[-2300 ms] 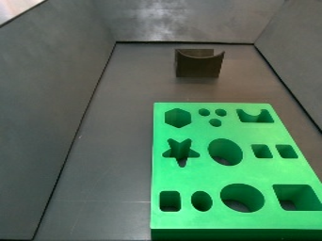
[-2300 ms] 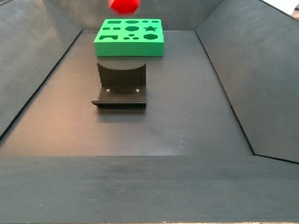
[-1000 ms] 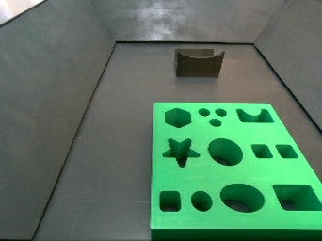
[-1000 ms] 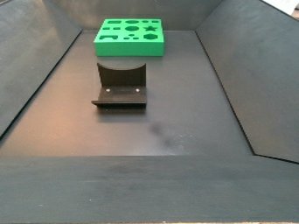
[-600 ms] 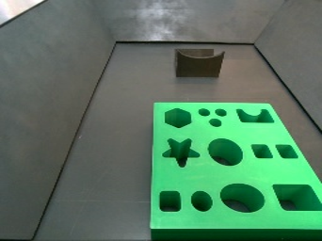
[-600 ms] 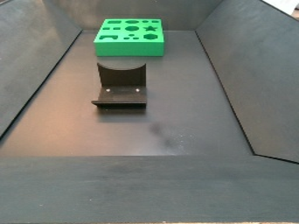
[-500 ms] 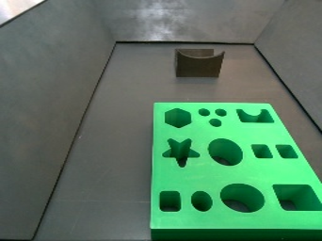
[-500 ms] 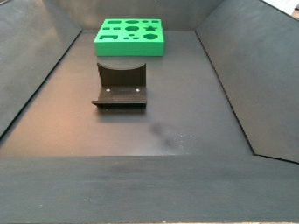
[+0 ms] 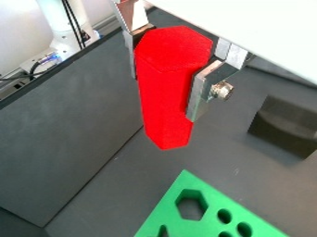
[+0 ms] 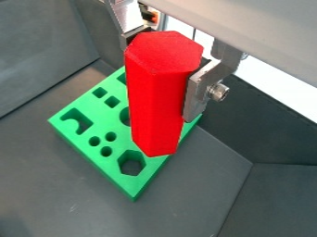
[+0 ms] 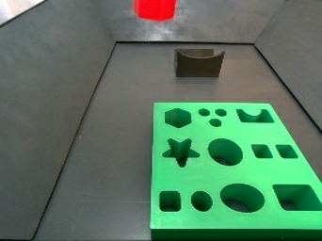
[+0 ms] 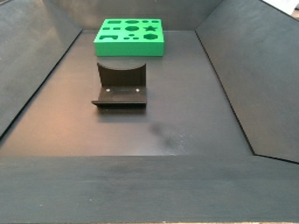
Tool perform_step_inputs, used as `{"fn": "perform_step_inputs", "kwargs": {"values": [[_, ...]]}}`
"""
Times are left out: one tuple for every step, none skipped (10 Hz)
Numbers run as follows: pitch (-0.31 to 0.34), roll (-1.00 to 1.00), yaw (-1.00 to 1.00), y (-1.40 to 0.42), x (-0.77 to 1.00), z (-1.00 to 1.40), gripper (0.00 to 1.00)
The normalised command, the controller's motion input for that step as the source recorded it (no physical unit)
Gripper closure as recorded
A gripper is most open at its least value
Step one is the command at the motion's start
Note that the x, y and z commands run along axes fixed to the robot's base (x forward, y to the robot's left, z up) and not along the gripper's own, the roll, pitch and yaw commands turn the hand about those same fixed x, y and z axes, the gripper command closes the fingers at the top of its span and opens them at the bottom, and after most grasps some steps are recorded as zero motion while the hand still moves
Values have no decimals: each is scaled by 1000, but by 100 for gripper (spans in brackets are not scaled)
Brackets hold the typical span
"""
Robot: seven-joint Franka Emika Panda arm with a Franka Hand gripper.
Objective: Pick up the hexagon object. Move up. Place the hexagon object on the fixture. Regrasp the hexagon object. Move to above the board. Insert the hexagon object.
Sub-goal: Insert the hexagon object.
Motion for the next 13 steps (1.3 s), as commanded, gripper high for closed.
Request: {"fn": "perform_step_inputs", "kwargs": {"values": [[0, -69, 0, 0, 0, -63, 100], [0, -47, -57, -57, 0, -114, 100], [0, -191, -211, 0, 349, -314, 100], [-107, -166, -226, 0, 143, -491, 100], [-137, -156, -166, 0, 157, -497, 100], [-184, -120, -157, 0, 77, -563, 100], [-194, -104, -140, 0, 46, -534, 100], [-173, -89, -109, 0, 126, -529, 100], [-204, 0, -100, 0, 63, -551, 100], [-291, 67, -46, -43, 0, -600, 100], [-331, 123, -40, -77, 0, -520, 100], [-326, 130, -49, -77, 0, -520, 100], [-324, 140, -40, -69, 0, -514, 100]]}}
